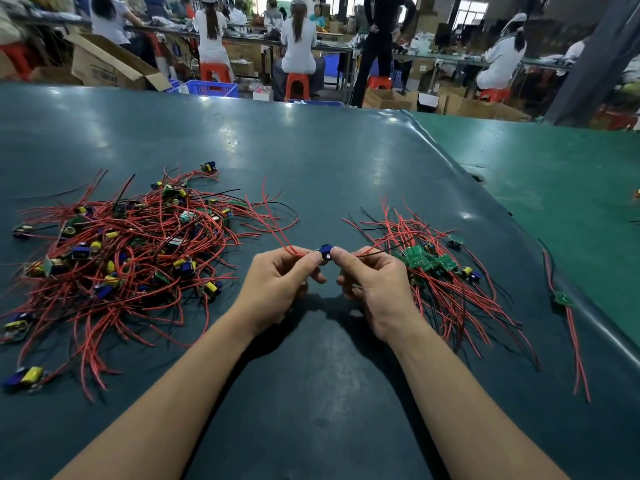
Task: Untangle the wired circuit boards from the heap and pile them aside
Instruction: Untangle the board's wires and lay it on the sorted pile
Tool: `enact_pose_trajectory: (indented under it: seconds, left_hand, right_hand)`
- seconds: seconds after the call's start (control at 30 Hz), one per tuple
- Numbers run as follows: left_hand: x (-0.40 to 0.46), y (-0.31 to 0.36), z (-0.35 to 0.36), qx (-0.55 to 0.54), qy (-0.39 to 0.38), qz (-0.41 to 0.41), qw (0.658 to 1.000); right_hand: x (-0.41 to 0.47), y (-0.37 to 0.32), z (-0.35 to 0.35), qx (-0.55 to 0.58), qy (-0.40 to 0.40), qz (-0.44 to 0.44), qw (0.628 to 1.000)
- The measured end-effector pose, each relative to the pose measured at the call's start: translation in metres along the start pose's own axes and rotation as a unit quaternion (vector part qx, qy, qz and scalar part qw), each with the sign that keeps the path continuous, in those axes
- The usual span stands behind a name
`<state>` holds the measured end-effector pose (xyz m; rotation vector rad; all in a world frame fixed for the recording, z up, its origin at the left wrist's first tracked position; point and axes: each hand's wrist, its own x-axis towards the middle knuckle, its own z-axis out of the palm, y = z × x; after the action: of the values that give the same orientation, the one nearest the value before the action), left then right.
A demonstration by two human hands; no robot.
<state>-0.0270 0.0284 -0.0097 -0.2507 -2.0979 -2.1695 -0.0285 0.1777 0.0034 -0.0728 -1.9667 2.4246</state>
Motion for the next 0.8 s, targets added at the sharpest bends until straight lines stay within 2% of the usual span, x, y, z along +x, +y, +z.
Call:
enact_pose_trajectory:
  seconds: [0.17,0.37,0.53,0.8]
  left_hand:
    - [0.0017,0.0032,-0.0025,-0.005,0.005,0.002,1.0]
    - [0.0025,0.003,-0.0023,-0.022,0.036,-0.028,0.999]
    - [0.0026,0.0033,-0.0061,-0.037,0.052,-0.034,0.997]
    - [0.0017,0.004,-0.0055,-0.011,0.03,-0.034,0.999]
  right_hand:
    - [-0.0012,0.0007,0.0017,-0.019,-0.021,0.008,1.0]
    - [0.0001,0.0012,0.0014,0.026,-0.039,0.001,0.999]
    - [-0.0009,0.0036,0.0026,0.03,-0.075,-0.031,0.996]
    - [0.0027,0.0094,0.0053,0.027,0.012,-0.047,0.998]
